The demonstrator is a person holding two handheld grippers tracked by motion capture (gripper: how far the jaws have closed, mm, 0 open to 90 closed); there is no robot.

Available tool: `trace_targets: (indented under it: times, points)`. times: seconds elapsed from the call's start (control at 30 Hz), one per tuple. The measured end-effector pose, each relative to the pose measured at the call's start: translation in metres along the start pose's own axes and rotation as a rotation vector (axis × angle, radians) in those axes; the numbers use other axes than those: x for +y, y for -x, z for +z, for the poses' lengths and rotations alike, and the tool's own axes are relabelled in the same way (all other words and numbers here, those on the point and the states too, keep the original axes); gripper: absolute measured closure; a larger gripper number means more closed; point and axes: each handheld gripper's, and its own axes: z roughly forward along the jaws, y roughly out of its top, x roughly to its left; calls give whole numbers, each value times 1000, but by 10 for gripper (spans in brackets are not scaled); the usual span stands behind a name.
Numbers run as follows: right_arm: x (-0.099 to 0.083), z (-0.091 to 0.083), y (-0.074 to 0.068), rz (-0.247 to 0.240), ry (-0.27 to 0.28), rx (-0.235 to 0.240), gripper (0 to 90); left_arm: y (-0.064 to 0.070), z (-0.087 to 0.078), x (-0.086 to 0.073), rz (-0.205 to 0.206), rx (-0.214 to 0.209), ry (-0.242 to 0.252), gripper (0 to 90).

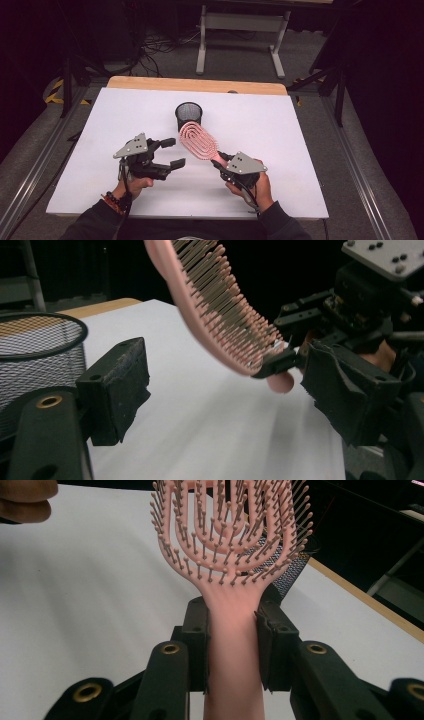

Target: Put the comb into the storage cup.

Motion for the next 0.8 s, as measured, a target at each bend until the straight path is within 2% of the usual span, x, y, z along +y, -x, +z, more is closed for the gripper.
trace_targets:
  times: [0.03,0.1,0.17,0.33,0.4,0.47,0.53,0.57,0.6,0.67,0.8]
  points:
    - [0,1,-2,1,3,-2,696,0,0,0,0,0,0,198]
    - [0,3,-3,-6,6,-13,696,1,10,0,-44,-3,8,213]
    - [0,3,-4,-4,11,-17,696,1,16,-1,-68,-12,13,232]
    - [0,6,-8,-2,15,-32,696,3,24,-1,-92,-10,20,296]
    - [0,7,-10,-28,10,-50,696,3,28,-1,-122,-14,43,334]
    - [0,8,-12,-37,11,-61,696,3,29,-2,-126,-12,50,350]
    - [0,9,-14,-44,19,-72,696,2,29,-1,-154,-16,88,411]
    - [0,9,-14,-44,19,-72,696,2,29,-1,-154,-16,88,432]
    - [0,9,-15,-43,23,-78,696,3,28,-1,-157,-13,101,432]
    - [-1,10,-17,-47,29,-95,697,3,26,0,-170,0,134,488]
    - [-1,12,-21,-58,32,-115,697,3,25,1,-172,9,158,564]
